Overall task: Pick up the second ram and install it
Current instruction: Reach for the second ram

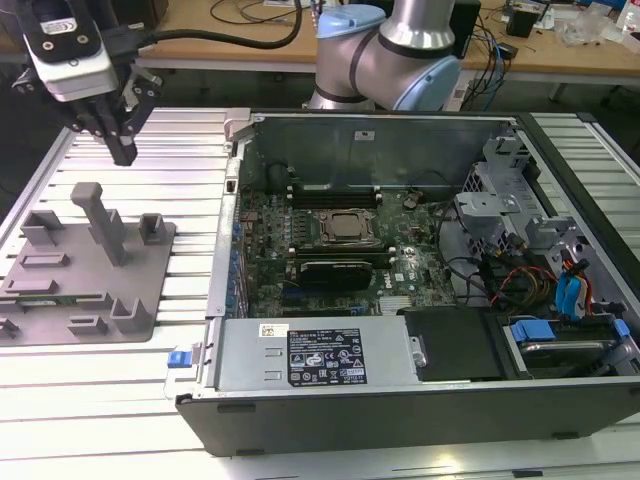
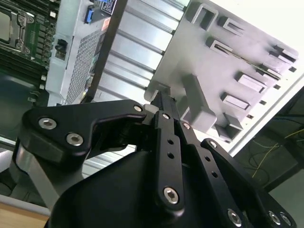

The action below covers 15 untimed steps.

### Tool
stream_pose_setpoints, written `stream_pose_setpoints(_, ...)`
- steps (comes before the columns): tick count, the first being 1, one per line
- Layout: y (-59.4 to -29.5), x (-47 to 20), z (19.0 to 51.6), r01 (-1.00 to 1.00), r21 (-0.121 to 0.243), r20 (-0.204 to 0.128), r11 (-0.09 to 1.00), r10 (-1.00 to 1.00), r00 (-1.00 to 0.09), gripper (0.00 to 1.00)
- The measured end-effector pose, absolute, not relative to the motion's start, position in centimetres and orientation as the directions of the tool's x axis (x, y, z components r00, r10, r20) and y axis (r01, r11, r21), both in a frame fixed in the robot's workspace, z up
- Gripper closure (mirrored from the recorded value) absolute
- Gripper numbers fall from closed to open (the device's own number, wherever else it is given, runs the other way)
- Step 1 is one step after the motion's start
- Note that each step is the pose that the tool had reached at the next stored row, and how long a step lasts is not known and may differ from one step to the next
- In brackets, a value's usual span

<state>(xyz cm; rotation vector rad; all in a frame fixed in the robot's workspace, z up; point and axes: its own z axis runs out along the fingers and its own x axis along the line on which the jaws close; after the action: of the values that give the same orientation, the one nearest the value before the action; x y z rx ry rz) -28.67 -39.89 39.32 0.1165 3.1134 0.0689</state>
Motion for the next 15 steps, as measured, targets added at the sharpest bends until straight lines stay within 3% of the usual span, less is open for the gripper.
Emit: stream_pose_setpoints(15,-39.9,-33.0,39.3,0.074,0.045,-0.024,0.996,0.075,-0.997,0.92)
